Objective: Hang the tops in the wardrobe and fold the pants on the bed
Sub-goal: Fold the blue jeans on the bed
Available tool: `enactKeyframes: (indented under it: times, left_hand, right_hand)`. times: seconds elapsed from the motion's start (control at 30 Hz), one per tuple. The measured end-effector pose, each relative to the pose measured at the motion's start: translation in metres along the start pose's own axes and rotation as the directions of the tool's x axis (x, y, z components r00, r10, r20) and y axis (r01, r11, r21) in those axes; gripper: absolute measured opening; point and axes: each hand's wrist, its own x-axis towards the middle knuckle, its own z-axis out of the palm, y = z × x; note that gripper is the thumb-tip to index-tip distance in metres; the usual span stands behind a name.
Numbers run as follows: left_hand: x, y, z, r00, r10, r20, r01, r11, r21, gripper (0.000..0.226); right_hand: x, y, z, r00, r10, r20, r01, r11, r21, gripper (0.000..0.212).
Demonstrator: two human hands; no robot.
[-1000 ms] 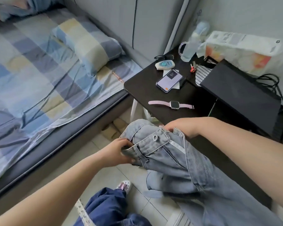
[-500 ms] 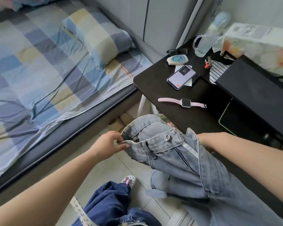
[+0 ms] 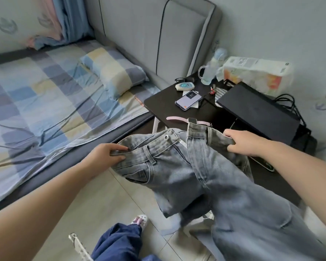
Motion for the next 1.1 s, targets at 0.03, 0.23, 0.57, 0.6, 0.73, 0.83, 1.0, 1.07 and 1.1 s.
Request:
enactKeyframes:
  times: [0.03, 0.23, 0.57, 0.6, 0.73, 0.83, 1.0, 1.07, 1.1]
  left_hand:
    - [-0.008, 0.002, -0.003, 1.0, 0.012, -0.01, -0.012, 0.999, 0.03, 0.027]
    - [-0.036, 0.023, -0.032, 0.968, 0.224, -0.115, -0.183, 0.94, 0.289, 0.028]
    - [-0.081, 0.008, -0.131, 0.804, 0.266, -0.532, -0.139, 0.953, 0.268, 0.015]
    - [-0.09, 0.0, -0.149, 0.776, 0.249, -0.579, -0.116, 0.959, 0.257, 0.016]
    - [-0.131, -0.036, -0.219, 0.683, 0.247, -0.687, -0.016, 0.946, 0.324, 0.018]
    - [-0.172, -0.069, -0.277, 0.643, 0.243, -0.727, 0.057, 0.931, 0.361, 0.019]
    - [-0.23, -0.119, -0.372, 0.666, 0.2, -0.719, 0.11, 0.927, 0.359, 0.027]
    - [-0.26, -0.143, -0.412, 0.716, 0.179, -0.674, 0.136, 0.912, 0.387, 0.043]
    - [-0.272, -0.153, -0.429, 0.746, 0.181, -0.641, 0.137, 0.9, 0.413, 0.05]
  right_hand:
    - [-0.009, 0.001, -0.003, 1.0, -0.015, 0.004, 0.015, 1.0, -0.004, 0.013]
    - [-0.06, -0.006, -0.025, 0.991, -0.075, 0.108, 0.096, 0.974, -0.204, 0.011]
    - [-0.116, -0.104, -0.101, 0.824, -0.418, -0.382, 0.112, 0.781, -0.615, 0.025]
    - [-0.119, -0.123, -0.106, 0.772, -0.483, -0.413, 0.131, 0.757, -0.64, 0.025]
    - [-0.113, -0.199, -0.109, 0.684, -0.577, -0.447, 0.222, 0.748, -0.626, 0.022]
    - [-0.1, -0.266, -0.117, 0.684, -0.587, -0.433, 0.286, 0.762, -0.582, 0.022]
    - [-0.08, -0.361, -0.125, 0.594, -0.721, -0.358, 0.49, 0.677, -0.549, 0.041]
    - [-0.071, -0.408, -0.126, 0.482, -0.839, -0.252, 0.596, 0.524, -0.608, 0.06]
    - [-0.069, -0.429, -0.127, 0.482, -0.852, -0.205, 0.621, 0.497, -0.606, 0.057]
